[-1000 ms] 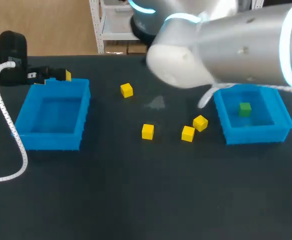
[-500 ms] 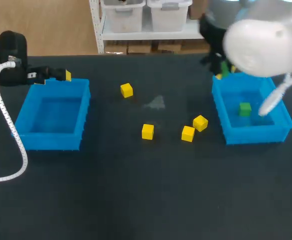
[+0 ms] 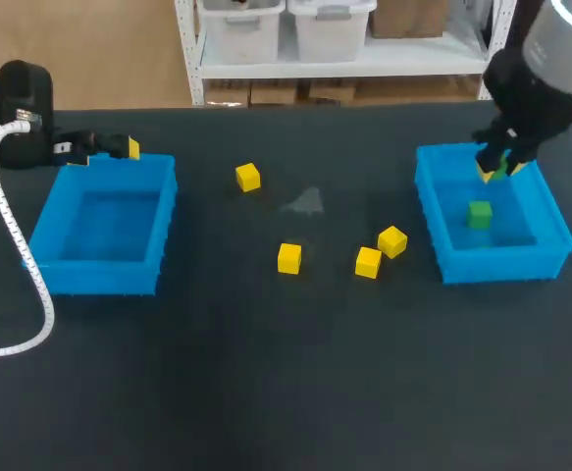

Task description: Put the green cubes in the right bin and the yellow cubes in the left bin.

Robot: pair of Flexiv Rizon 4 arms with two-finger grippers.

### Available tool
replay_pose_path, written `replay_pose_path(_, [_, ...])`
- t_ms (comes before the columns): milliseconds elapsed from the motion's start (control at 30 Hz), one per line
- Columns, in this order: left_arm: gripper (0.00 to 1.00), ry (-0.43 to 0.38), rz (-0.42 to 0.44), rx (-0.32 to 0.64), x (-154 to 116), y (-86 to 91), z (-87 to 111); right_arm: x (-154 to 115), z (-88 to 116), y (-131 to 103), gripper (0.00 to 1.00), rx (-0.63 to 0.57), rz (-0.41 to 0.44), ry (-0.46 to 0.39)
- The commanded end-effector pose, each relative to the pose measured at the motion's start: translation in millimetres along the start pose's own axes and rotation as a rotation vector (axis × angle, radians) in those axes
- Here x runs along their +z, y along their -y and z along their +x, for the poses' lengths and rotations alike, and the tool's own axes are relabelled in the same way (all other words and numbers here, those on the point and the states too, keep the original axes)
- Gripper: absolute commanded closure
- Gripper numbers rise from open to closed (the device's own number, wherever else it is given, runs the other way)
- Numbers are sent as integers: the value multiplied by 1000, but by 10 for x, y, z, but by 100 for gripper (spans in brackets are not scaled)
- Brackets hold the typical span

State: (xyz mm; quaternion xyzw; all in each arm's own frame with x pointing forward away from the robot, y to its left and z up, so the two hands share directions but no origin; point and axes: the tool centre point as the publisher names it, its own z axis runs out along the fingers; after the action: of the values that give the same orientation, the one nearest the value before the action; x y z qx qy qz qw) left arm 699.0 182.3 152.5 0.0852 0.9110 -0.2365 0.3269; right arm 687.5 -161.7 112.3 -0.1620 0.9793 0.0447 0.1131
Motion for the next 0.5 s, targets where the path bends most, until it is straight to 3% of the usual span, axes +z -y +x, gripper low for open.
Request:
replay_pose_path(33, [0, 6, 13, 3, 0, -26, 10, 31, 74, -44, 100, -7, -10, 333])
replay_pose_path(433, [0, 6, 13, 3, 0, -26, 10, 70, 22, -143, 97, -45, 8, 309])
replay_pose_path(467, [0, 6, 13, 3, 0, -26, 10, 76, 21, -146, 62, -44, 12, 301])
replay_pose_path(500, [0, 6, 13, 3, 0, -26, 10, 81, 20, -148, 51, -45, 12, 301])
